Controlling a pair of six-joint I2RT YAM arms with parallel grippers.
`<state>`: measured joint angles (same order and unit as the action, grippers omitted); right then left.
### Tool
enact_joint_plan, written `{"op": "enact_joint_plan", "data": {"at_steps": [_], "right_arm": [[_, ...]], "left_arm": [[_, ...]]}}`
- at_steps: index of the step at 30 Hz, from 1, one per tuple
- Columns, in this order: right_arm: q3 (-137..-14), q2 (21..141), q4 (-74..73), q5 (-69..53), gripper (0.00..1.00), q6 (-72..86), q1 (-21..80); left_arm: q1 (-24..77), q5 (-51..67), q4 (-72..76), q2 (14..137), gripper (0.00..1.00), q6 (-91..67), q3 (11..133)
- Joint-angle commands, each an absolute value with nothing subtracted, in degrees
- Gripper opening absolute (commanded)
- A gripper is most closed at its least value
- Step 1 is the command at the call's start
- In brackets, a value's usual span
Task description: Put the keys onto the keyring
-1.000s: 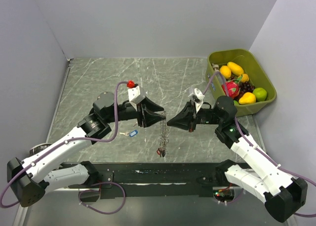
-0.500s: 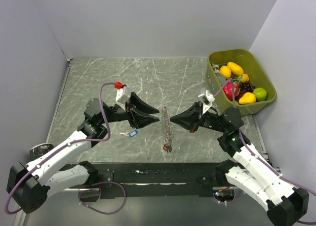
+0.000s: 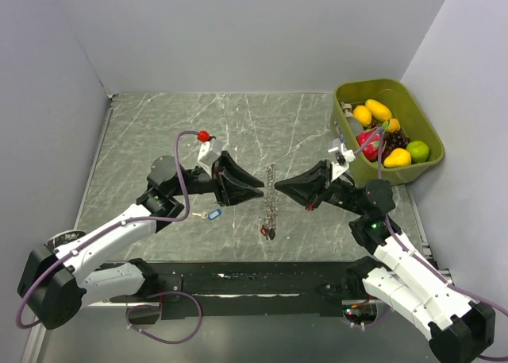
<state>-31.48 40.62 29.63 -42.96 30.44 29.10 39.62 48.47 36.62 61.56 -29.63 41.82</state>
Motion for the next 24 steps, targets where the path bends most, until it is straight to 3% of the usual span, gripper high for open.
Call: {"op": "enact_joint_plan", "data": {"at_steps": [1,16,24], "right_arm": [[-32.3,40.1,35.2,-42.7,0.00,31.1,29.3],[-33.1,41.3,32.6,-44.2,0.00,29.8,29.2],[-33.7,40.5,30.9,-44.1,0.00,28.5,29.3]], "left_arm": [[40.7,49.1,39.5,62.9,0.37,-29.3,44.8],[42.1,48.3,36.6,65.4,0.31,-26.9,48.3],[42.7,47.5,32.6,66.4,0.23,-24.3,49.7]]}}
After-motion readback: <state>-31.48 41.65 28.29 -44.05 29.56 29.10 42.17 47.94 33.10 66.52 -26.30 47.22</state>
